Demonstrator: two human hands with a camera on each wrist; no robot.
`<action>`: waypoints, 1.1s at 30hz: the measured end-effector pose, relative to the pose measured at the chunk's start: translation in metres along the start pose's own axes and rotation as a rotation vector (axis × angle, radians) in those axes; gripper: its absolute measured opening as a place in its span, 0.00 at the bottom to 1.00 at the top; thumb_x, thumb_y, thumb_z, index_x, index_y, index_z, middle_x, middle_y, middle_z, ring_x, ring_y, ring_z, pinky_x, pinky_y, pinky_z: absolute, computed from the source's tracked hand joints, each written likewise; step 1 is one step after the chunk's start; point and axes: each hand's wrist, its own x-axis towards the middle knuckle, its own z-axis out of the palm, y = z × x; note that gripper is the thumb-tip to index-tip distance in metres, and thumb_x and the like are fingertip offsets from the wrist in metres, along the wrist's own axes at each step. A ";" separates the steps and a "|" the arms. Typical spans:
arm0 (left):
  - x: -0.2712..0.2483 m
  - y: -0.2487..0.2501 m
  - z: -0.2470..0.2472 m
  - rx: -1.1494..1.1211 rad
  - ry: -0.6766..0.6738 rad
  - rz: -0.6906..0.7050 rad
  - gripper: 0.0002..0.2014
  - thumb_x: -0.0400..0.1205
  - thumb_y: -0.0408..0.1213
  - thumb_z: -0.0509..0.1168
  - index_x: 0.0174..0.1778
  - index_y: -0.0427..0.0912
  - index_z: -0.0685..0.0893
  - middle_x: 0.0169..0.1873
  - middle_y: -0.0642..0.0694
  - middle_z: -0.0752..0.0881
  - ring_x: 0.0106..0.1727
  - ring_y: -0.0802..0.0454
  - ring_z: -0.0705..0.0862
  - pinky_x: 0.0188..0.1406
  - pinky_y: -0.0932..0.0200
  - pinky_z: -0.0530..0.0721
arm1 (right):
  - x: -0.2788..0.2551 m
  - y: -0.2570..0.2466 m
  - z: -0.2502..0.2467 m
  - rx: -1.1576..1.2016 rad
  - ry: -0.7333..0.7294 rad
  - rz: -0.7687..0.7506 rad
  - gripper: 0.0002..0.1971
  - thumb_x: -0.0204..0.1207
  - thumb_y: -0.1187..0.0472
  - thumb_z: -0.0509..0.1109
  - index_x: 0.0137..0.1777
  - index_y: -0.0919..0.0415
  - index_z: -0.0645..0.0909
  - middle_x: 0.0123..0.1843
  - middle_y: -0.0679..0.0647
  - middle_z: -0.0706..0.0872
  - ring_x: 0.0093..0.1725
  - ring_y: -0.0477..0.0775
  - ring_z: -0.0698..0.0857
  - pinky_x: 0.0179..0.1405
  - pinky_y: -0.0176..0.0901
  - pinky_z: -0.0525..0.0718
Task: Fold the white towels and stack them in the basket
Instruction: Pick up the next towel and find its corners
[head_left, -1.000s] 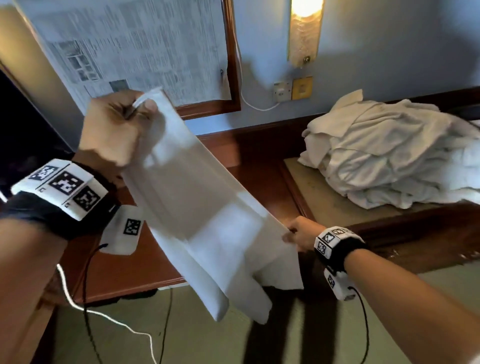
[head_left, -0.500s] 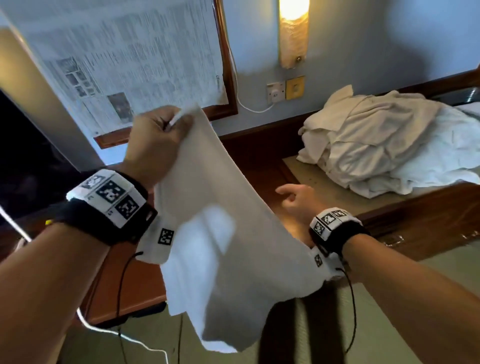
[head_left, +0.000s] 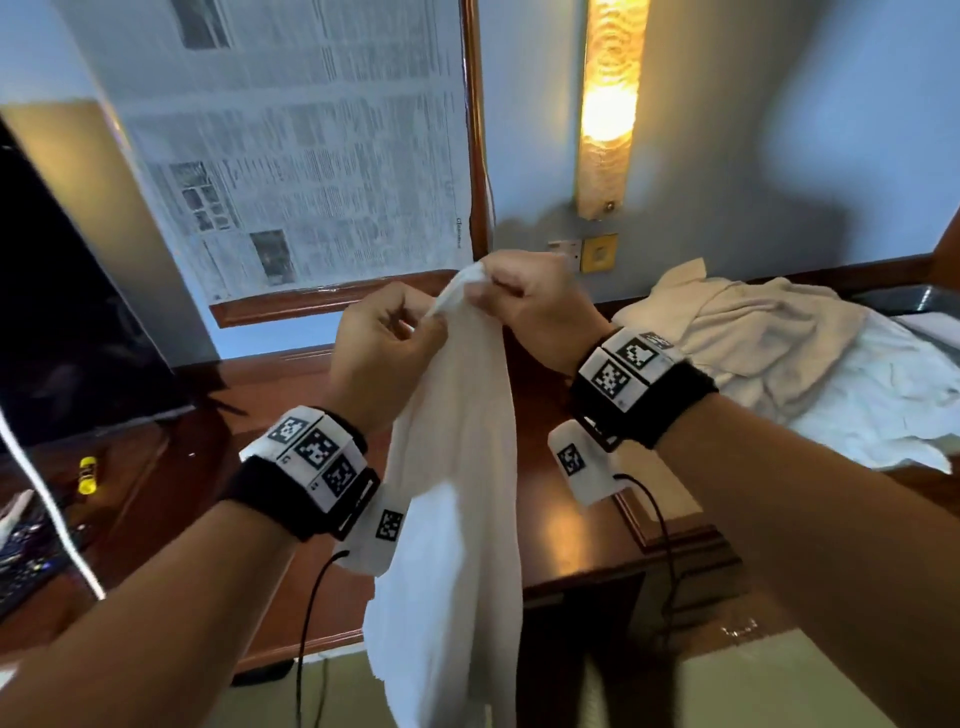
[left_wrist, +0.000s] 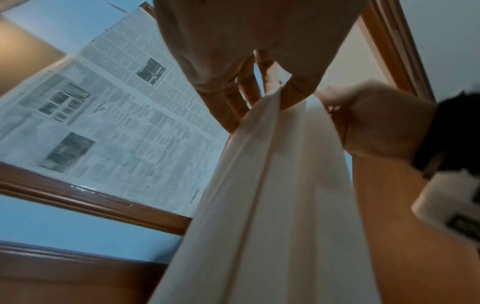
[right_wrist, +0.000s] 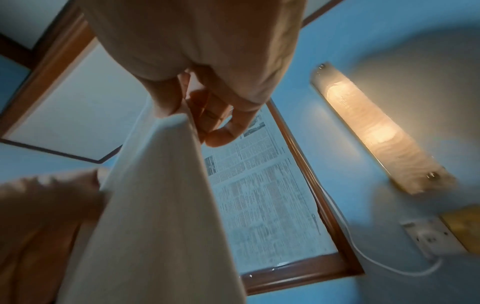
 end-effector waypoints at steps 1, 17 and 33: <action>-0.003 -0.005 0.001 -0.007 0.041 -0.030 0.03 0.77 0.35 0.71 0.38 0.41 0.85 0.32 0.43 0.85 0.32 0.56 0.78 0.33 0.55 0.78 | 0.008 -0.002 -0.004 -0.031 -0.003 -0.020 0.16 0.80 0.61 0.67 0.34 0.70 0.74 0.29 0.54 0.74 0.31 0.48 0.71 0.33 0.41 0.69; -0.067 -0.086 0.109 0.221 0.020 -0.249 0.19 0.77 0.61 0.63 0.42 0.47 0.84 0.34 0.51 0.88 0.38 0.44 0.86 0.39 0.49 0.84 | 0.061 0.035 -0.073 -0.070 0.092 -0.046 0.14 0.79 0.59 0.67 0.32 0.46 0.73 0.28 0.40 0.70 0.31 0.38 0.69 0.36 0.41 0.68; 0.014 -0.048 0.132 0.367 -0.238 -0.282 0.06 0.82 0.35 0.71 0.44 0.45 0.94 0.36 0.48 0.92 0.37 0.54 0.84 0.39 0.59 0.80 | -0.023 0.125 -0.066 -0.277 -0.708 -0.057 0.08 0.69 0.62 0.80 0.47 0.62 0.92 0.57 0.63 0.87 0.57 0.63 0.85 0.60 0.55 0.81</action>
